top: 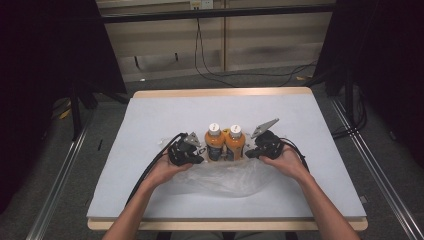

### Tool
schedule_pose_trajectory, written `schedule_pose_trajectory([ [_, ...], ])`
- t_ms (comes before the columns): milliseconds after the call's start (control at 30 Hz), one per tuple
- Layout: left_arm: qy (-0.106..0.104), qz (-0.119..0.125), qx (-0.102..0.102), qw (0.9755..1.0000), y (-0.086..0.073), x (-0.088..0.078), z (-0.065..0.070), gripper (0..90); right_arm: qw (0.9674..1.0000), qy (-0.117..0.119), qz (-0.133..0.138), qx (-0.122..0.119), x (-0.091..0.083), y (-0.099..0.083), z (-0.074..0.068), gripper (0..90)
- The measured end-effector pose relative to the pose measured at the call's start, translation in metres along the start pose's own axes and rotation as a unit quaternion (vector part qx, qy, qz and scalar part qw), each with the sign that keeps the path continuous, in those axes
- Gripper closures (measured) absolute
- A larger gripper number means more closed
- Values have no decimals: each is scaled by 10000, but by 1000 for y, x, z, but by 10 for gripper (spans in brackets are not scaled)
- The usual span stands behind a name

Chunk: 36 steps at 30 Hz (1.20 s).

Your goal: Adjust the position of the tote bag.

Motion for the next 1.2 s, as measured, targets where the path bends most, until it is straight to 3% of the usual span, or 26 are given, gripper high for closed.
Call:
schedule_pose_trajectory([
  [233,170,-179,109,9996,-2,1,1,900,9991,-145,-338,-216,2,-9,-5,900],
  [300,312,-302,167,9989,-4,-2,0,900,9980,-301,-450,-334,1,-8,-7,900],
  [400,338,-383,153,9986,-7,-5,-3,900,9943,-600,-667,-572,-1,-8,-10,900],
  [500,502,-588,265,9967,-10,-9,-3,900,9934,-680,-711,-589,-3,-10,-8,900],
  [700,568,-612,289,9961,-17,-14,-8,900,9901,-971,-869,-527,-11,-18,2,900],
  [867,643,-663,221,9955,-20,-17,-10,900,9884,-1063,-955,-512,-17,-24,8,900],
  [900,707,-729,327,9943,-21,-19,-12,900,9873,-1102,-997,-555,-19,-25,9,900],
  [1100,819,-799,225,9932,-31,-25,-15,900,9865,-1163,-1057,-450,-24,-31,14,900],
  [1133,820,-822,284,9928,-32,-26,-16,900,9866,-1156,-1061,-454,-25,-32,15,900],
  [1200,953,-922,375,9905,-34,-27,-16,900,9867,-1139,-1080,-410,-27,-34,17,900],
])
Point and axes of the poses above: each handheld gripper's, and its own axes: x roughly forward along the jaws, y roughly out of its top, z roughly to its right, the point moved 1 cm from there along x, roughly forward along the jaws, and after that the axes turned 1 degree about y, right-handed, at the moved point
